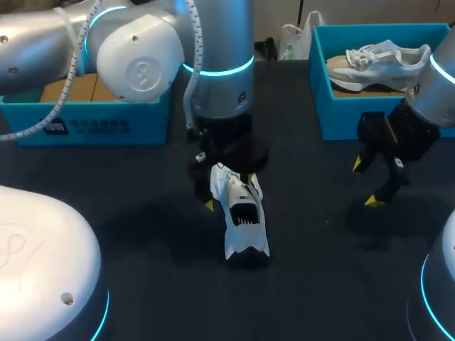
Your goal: Take the shoe out of the shoebox, open the shoe tongue, remove and reinsert the insole, then place the shoe into the shoebox
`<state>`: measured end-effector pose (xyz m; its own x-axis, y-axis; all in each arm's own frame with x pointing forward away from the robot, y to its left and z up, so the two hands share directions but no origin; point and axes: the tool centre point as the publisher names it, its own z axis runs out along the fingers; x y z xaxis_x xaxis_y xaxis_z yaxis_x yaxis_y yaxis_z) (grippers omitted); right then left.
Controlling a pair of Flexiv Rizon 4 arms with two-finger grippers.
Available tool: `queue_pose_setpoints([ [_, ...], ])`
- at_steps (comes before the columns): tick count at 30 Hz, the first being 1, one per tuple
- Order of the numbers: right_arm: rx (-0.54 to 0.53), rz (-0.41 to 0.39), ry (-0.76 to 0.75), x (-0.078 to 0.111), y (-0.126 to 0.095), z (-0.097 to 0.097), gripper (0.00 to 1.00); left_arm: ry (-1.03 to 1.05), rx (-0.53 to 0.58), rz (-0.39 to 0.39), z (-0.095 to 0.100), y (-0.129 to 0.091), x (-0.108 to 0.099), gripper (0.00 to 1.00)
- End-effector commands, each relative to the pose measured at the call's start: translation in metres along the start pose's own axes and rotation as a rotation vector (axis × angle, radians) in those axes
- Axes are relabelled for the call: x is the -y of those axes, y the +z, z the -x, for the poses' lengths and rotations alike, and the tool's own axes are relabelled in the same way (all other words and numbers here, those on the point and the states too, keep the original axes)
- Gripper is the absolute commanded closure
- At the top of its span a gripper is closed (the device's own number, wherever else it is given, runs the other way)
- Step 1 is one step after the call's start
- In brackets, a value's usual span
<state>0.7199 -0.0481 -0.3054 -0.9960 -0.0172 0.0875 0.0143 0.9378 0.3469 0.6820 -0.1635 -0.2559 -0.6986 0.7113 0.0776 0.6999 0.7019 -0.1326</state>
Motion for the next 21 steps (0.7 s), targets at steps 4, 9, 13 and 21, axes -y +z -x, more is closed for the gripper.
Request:
queue_pose_setpoints([
  [4, 0.001, -0.004, 0.001, -0.001, 0.001, 0.000, 0.00, -0.404, 0.012, -0.059, -0.004, 0.010, 0.015, 0.00],
  [9, 0.001, -0.004, 0.001, -0.001, 0.001, 0.000, 0.00, -0.608, 0.084, -0.057, -0.011, 0.021, 0.029, 0.00],
  [13, 0.001, -0.004, 0.001, -0.001, 0.001, 0.000, 0.00, -0.656, 0.123, -0.045, -0.015, 0.030, 0.036, 0.00],
  [21, 0.001, -0.004, 0.001, -0.001, 0.001, 0.000, 0.00, -0.761, 0.169, -0.046, -0.014, 0.045, 0.040, 0.00],
])
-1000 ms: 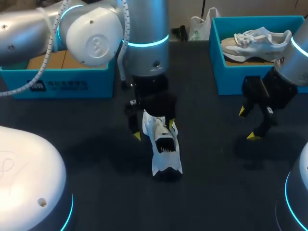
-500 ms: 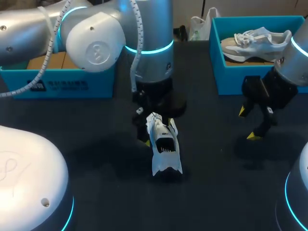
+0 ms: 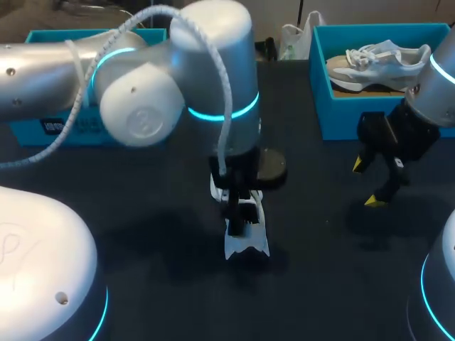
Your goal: Take the shoe out of the shoebox, open the shoe tongue, remove and reinsert the insole, then place the shoe into the shoebox
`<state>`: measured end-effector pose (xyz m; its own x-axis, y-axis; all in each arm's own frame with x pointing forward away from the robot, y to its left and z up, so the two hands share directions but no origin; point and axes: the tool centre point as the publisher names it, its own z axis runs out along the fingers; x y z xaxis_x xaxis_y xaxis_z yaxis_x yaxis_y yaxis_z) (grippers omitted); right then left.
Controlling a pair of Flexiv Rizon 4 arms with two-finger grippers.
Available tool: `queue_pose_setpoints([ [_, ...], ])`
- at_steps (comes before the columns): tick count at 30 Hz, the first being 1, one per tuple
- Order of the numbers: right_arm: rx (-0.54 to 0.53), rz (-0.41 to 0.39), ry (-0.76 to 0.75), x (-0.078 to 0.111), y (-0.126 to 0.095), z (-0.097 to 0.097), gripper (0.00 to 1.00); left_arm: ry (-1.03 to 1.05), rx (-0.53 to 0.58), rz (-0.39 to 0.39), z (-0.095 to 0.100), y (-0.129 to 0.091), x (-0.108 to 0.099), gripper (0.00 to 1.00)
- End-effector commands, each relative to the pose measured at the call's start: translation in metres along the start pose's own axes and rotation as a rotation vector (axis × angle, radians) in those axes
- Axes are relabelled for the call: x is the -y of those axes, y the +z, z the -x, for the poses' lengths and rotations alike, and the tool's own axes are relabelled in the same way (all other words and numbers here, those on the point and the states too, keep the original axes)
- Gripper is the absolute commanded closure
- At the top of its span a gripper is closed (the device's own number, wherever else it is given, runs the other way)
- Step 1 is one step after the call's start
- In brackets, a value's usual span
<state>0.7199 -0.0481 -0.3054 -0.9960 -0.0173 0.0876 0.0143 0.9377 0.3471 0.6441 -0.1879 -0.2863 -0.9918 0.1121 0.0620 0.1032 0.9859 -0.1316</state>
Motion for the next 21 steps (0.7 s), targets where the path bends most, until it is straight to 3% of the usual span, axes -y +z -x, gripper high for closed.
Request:
queue_pose_setpoints([
  [1, 0.001, -0.004, 0.001, -0.001, 0.001, 0.000, 0.00, -0.087, 0.059, -0.015, -0.006, 0.010, -0.004, 0.00],
  [21, 0.001, -0.004, 0.001, -0.001, 0.001, 0.000, 0.00, -0.193, 0.074, 0.012, 0.005, 0.065, 0.016, 0.00],
])
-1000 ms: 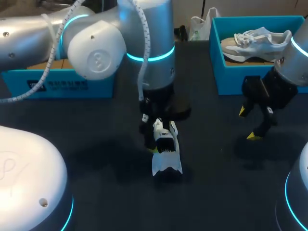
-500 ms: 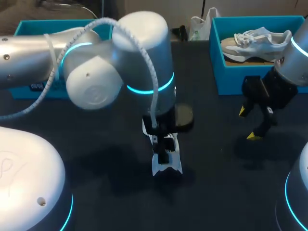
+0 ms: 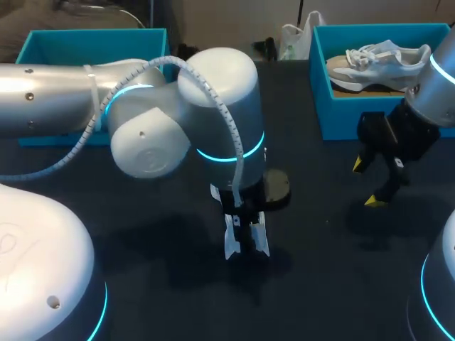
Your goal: Take the shoe out of the shoebox, open the shoe tongue, remove and reinsert the insole, then place the shoe into the shoebox
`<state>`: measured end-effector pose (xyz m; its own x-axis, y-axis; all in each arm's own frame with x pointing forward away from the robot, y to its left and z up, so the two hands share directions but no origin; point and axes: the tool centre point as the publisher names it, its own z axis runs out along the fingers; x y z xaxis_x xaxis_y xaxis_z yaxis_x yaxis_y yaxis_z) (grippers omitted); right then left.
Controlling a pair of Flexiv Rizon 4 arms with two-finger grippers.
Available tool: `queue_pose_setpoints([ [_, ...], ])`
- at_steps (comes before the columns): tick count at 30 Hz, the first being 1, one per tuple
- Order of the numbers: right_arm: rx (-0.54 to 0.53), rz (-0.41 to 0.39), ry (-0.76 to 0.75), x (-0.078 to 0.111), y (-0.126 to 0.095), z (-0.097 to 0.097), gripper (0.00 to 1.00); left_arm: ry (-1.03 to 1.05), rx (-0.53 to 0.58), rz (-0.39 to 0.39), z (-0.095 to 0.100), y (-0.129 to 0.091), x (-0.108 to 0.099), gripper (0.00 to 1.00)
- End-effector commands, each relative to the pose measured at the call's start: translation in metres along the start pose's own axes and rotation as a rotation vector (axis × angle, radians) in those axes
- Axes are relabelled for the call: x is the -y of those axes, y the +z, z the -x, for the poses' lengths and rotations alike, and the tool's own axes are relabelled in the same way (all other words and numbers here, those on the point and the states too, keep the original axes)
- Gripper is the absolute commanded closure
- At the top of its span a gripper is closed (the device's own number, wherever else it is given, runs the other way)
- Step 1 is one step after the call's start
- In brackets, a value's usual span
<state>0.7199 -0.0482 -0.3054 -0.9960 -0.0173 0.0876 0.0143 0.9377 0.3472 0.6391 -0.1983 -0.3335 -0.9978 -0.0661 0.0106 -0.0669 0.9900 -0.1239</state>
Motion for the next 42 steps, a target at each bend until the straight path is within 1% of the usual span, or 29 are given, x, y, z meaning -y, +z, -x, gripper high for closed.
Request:
queue_pose_setpoints([
  [1, 0.001, -0.004, 0.001, -0.001, 0.001, 0.000, 0.00, -0.027, -0.003, 0.012, 0.003, 0.019, 0.013, 0.00],
  [5, 0.001, -0.004, 0.001, -0.001, 0.001, 0.000, 0.00, -0.055, -0.011, 0.014, 0.004, 0.030, 0.015, 0.00],
  [8, 0.001, -0.004, 0.001, -0.001, 0.001, 0.000, 0.00, -0.059, -0.041, 0.030, 0.003, 0.040, 0.016, 0.00],
  [10, 0.001, -0.004, 0.001, -0.001, 0.001, 0.000, 0.00, -0.055, -0.067, 0.041, 0.001, 0.046, 0.015, 0.02],
  [14, 0.001, -0.004, 0.001, -0.001, 0.001, 0.000, 0.00, -0.061, -0.076, 0.052, -0.001, 0.053, 0.014, 0.13],
  [16, 0.001, -0.004, 0.001, -0.001, 0.001, 0.000, 0.00, -0.068, -0.083, 0.055, -0.001, 0.055, 0.013, 0.22],
  [20, 0.001, -0.004, 0.001, -0.001, 0.001, 0.000, 0.00, -0.070, -0.090, 0.061, -0.003, 0.058, 0.011, 0.24],
  [22, 0.001, -0.004, 0.001, -0.001, 0.001, 0.000, 0.00, -0.080, -0.087, 0.062, -0.005, 0.058, 0.009, 0.29],
  [24, 0.001, -0.004, 0.001, -0.001, 0.001, 0.000, 0.00, -0.089, -0.079, 0.064, -0.006, 0.060, 0.007, 0.51],
  [25, 0.001, -0.004, 0.001, -0.001, 0.001, 0.000, 0.00, -0.099, -0.069, 0.068, -0.007, 0.060, 0.007, 0.55],
  [26, 0.001, -0.004, 0.001, -0.001, 0.001, 0.000, 0.00, -0.101, -0.067, 0.068, -0.007, 0.060, 0.006, 0.66],
  [27, 0.001, -0.004, 0.001, -0.001, 0.001, 0.000, 0.00, -0.102, -0.068, 0.068, -0.007, 0.060, 0.006, 0.82],
  [28, 0.001, -0.004, 0.001, -0.001, 0.001, 0.000, 0.00, -0.103, -0.067, 0.068, -0.008, 0.060, 0.005, 1.00],
  [36, 0.001, -0.004, 0.001, -0.001, 0.001, 0.000, 0.00, -0.112, -0.037, 0.067, -0.010, 0.055, 0.001, 1.00],
  [39, 0.001, -0.004, 0.001, -0.001, 0.001, 0.000, 0.00, -0.110, -0.030, 0.058, -0.009, 0.047, -0.001, 1.00],
  [42, 0.001, -0.004, 0.001, -0.001, 0.001, 0.000, 0.00, -0.102, -0.020, 0.044, -0.005, 0.033, -0.006, 1.00],
])
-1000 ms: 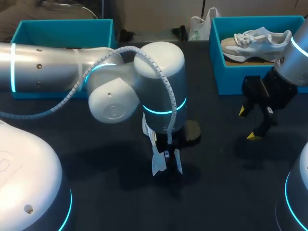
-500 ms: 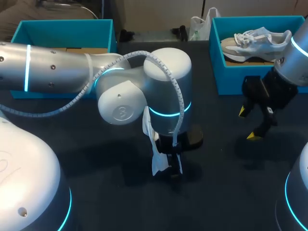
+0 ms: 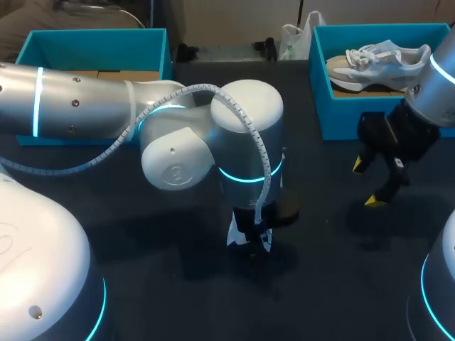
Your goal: Take the shoe out of the shoebox, open the shoe tongue, remove and reinsert the insole, then place the shoe into the shoebox
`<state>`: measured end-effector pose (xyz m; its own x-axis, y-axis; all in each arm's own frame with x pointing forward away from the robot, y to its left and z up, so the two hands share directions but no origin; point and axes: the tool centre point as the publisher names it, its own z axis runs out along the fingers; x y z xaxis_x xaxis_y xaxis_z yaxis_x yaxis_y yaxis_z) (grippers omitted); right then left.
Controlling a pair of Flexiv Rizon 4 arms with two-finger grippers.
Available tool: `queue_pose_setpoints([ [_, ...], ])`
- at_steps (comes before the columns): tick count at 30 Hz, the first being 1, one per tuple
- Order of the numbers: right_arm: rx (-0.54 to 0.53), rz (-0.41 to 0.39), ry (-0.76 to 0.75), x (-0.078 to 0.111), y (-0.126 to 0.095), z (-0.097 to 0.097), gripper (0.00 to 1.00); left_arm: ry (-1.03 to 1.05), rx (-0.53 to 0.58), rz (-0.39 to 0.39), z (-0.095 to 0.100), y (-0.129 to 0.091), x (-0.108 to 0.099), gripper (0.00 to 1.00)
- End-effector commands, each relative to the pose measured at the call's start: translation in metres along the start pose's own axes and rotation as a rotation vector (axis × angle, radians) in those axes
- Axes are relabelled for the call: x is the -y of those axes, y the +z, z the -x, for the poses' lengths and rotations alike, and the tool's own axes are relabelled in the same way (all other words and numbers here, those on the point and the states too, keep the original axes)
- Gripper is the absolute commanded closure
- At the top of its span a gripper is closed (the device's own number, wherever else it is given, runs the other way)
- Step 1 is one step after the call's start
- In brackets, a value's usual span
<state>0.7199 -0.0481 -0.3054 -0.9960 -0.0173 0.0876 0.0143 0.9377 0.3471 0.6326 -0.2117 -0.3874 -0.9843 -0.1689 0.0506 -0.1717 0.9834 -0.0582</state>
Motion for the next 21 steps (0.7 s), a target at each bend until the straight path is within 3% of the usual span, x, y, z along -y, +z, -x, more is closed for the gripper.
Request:
queue_pose_setpoints([
  [1, 0.001, -0.004, 0.001, -0.001, 0.001, 0.000, 0.00, 0.008, 0.009, -0.023, 0.005, -0.027, -0.015, 1.00],
  [11, 0.001, -0.004, 0.001, -0.001, 0.001, 0.000, 0.00, 0.009, -0.032, -0.063, 0.042, -0.084, -0.034, 1.00],
  [21, 0.001, -0.004, 0.001, -0.001, 0.001, 0.000, 0.00, 0.024, -0.090, -0.044, 0.078, -0.127, -0.044, 1.00],
])
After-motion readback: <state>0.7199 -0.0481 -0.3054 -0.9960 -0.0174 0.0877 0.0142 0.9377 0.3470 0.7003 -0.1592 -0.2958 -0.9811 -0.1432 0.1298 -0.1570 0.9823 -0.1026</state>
